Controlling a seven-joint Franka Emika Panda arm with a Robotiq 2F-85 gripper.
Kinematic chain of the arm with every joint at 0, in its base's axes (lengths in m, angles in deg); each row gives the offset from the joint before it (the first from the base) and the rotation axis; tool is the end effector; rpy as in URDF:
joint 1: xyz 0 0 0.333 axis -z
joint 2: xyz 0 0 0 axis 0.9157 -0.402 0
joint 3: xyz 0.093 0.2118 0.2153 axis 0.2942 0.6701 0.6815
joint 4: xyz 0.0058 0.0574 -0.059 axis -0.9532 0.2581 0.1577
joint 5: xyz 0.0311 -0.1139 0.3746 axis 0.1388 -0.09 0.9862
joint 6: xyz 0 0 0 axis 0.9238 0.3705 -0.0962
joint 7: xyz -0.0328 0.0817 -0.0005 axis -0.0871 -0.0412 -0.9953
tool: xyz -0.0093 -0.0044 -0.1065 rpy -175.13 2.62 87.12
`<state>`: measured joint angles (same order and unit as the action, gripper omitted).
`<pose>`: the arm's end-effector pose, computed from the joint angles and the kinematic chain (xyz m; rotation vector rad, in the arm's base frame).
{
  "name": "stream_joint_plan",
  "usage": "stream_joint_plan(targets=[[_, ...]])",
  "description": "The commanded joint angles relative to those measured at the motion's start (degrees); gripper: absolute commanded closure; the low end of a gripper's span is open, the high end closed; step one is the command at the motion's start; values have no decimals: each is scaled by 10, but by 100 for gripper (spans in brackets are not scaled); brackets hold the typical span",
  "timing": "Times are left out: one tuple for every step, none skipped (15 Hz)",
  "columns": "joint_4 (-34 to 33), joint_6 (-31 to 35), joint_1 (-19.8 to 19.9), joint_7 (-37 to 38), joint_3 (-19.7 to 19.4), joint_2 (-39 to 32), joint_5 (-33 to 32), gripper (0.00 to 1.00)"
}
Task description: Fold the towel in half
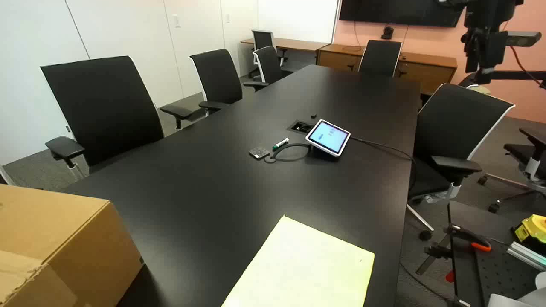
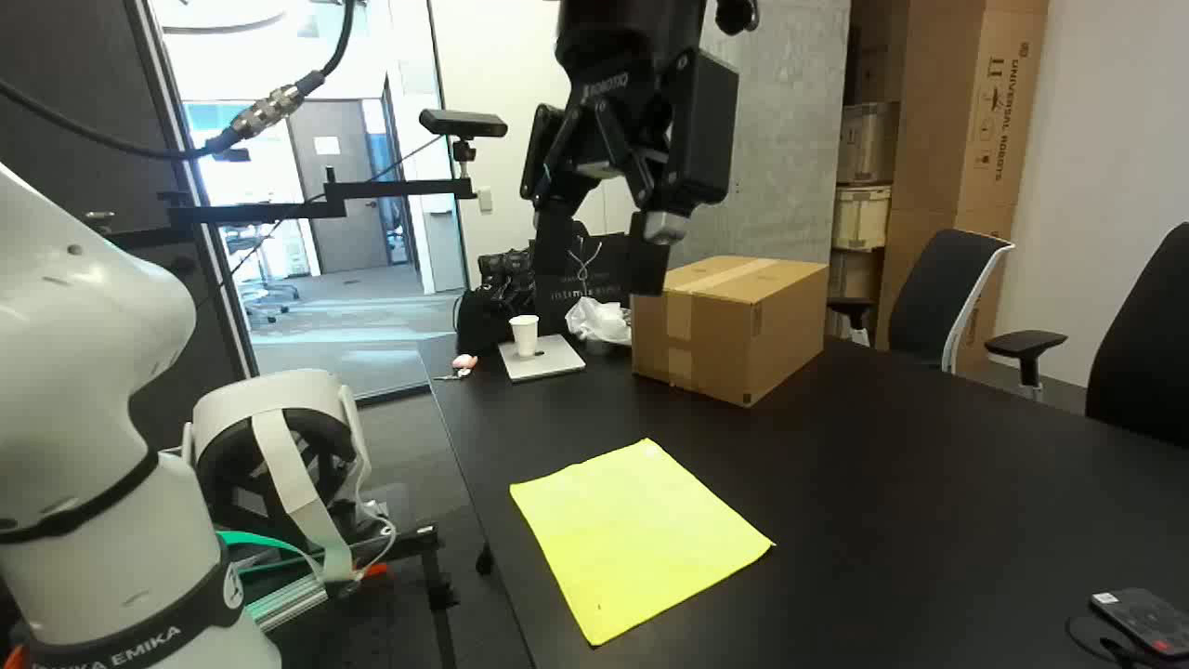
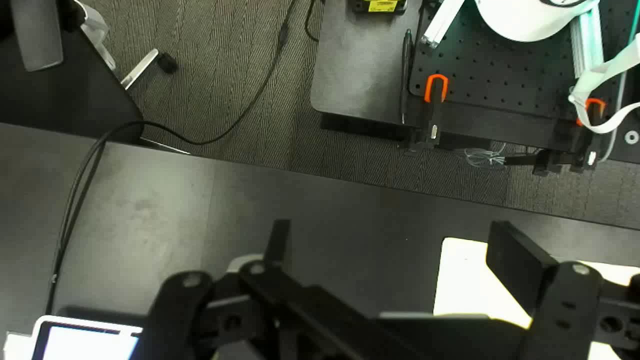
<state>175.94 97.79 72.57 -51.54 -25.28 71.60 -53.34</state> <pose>0.3677 -0.1706 0.5282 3.0027 0.2913 -0.4255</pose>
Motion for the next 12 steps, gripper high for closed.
stream_joint_plan(targets=[[-3, -1, -2, 1, -2, 0, 0, 0], [-4, -1, -2, 1, -2, 0, 0, 0], [-5, -1, -2, 1, -2, 1, 0, 0], [-5, -1, -2, 1, -2, 1, 0, 0], [-5, -1, -2, 1, -2, 1, 0, 0], [2, 9, -4, 5, 0, -3, -1, 0], [11, 21, -4, 13, 1, -5, -1, 0], [32, 49, -6, 31, 7, -9, -1, 0], [50, 74, -8, 38, 9, -13, -3, 0], [81, 115, -13, 50, 14, -20, -2, 0], [104, 149, -16, 57, 19, -29, 0, 0], [136, 194, -22, 67, 23, -44, 6, 0]])
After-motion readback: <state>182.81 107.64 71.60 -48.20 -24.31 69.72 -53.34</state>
